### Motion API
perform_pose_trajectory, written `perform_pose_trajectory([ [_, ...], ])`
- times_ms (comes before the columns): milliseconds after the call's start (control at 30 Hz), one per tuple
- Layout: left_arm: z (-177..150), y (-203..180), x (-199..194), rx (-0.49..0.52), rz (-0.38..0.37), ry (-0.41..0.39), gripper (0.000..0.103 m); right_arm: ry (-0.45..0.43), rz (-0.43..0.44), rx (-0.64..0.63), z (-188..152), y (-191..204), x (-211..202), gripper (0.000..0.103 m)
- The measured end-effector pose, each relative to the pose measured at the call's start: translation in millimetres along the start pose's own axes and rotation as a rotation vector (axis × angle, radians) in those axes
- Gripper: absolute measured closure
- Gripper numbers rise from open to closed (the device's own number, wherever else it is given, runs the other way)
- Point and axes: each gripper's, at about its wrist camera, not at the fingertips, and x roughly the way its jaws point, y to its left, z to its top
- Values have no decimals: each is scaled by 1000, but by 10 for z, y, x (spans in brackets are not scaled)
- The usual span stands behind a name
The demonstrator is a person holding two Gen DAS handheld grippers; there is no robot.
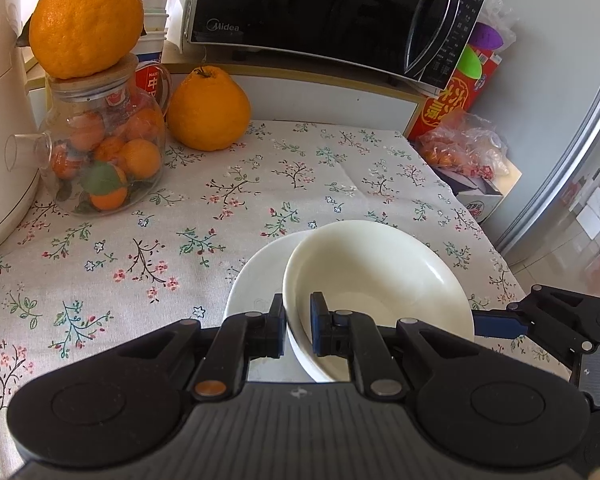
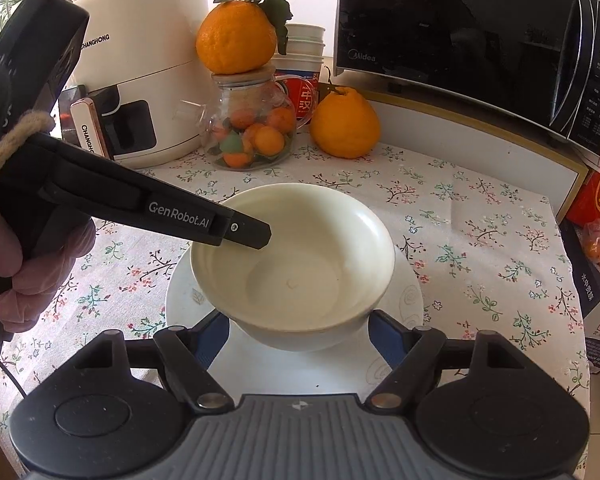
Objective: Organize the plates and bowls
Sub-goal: 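Lower the bowl stack onto the plate stack and open both grippers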
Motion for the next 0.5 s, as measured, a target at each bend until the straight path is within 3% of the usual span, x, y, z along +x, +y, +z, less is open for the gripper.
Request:
perform_pose_trajectory([
  [133,-13,-10,10,12,1,10,90,1,-3,-8,-1,15,1,30],
  [200,-4,-25,0,18,-2,12,85,-1,-11,-6,5,14,-10,25],
  [300,-7,-50,-31,28,3,7,72,0,-13,16,24,-12,-38,18],
  [367,-18,-63,-67,29,16,10,58,17,-6,20,23,-21,-67,15],
  [500,-43,-70,-233,20,69,4,38,52,2,3,-24,-2,-150,15],
])
